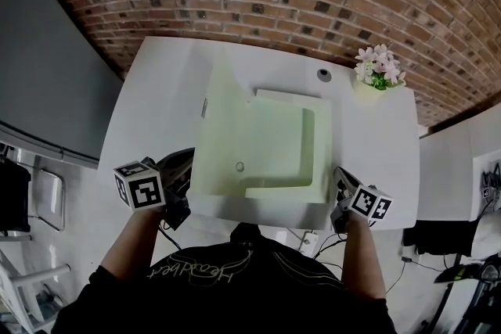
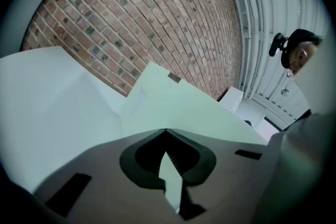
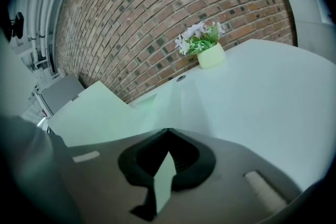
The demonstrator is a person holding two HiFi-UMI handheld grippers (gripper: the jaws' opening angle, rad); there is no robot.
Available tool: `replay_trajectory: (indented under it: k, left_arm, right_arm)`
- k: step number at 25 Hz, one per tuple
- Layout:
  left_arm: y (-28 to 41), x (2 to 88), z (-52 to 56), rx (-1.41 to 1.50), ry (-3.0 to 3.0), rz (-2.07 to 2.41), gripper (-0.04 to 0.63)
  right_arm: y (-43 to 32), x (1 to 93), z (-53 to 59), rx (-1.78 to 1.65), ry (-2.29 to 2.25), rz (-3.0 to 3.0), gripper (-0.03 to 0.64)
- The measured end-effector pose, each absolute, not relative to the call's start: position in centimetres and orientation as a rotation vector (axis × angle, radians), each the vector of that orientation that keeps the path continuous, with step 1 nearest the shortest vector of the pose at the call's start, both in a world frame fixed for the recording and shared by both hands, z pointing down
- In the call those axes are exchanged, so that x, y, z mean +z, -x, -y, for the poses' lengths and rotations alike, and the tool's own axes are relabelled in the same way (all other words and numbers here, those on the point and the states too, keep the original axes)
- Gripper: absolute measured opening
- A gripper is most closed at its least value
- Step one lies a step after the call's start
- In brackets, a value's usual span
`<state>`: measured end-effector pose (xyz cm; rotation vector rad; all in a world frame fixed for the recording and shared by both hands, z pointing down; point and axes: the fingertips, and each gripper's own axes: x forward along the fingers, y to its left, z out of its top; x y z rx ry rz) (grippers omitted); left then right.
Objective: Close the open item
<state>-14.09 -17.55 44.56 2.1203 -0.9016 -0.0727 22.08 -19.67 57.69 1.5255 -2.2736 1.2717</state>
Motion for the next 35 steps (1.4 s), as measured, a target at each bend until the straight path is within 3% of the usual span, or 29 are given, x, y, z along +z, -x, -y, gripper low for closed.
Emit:
replay_trajectory:
  k: [35]
  left_arm:
    - [10.8,47.2,19.1,0.05,-2.104,0.831,0.002]
  right_arm:
    - [-18.6,59.4,21.6,1.208,-1.378,2.29,0.003]
